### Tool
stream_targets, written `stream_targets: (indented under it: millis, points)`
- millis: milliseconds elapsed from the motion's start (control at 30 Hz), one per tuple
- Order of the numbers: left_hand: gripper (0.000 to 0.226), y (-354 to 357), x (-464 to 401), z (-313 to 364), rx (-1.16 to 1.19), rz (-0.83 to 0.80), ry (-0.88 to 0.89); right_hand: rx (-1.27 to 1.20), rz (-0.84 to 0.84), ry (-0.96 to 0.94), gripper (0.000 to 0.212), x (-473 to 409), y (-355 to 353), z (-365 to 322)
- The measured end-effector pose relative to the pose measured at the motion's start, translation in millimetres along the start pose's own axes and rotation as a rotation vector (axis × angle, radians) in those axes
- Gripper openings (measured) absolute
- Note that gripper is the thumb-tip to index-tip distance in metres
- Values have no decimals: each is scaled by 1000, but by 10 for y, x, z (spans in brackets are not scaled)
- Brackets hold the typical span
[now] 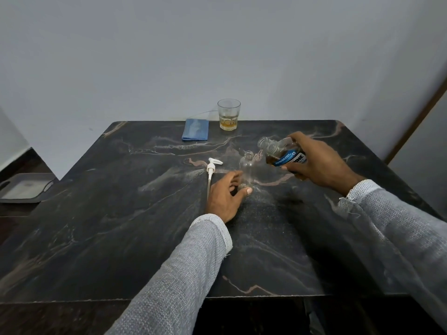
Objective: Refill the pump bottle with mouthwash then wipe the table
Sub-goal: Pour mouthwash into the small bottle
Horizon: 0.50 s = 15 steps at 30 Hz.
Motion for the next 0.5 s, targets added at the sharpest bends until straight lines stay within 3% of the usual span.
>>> stream_targets:
  millis: [500]
  points:
    - [54, 3, -1, -31, 13, 9, -13, 132, 13, -45, 60, -66, -55, -110]
Point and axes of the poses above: each hand's wrist, its own x-axis away from the middle knuckle, its own y-axis out of the palm, z = x × y, the point moved 8 cm from there along -x, towards the middle knuckle, and after that the axes turned 10 degrees about x, right-handed, at the moved point
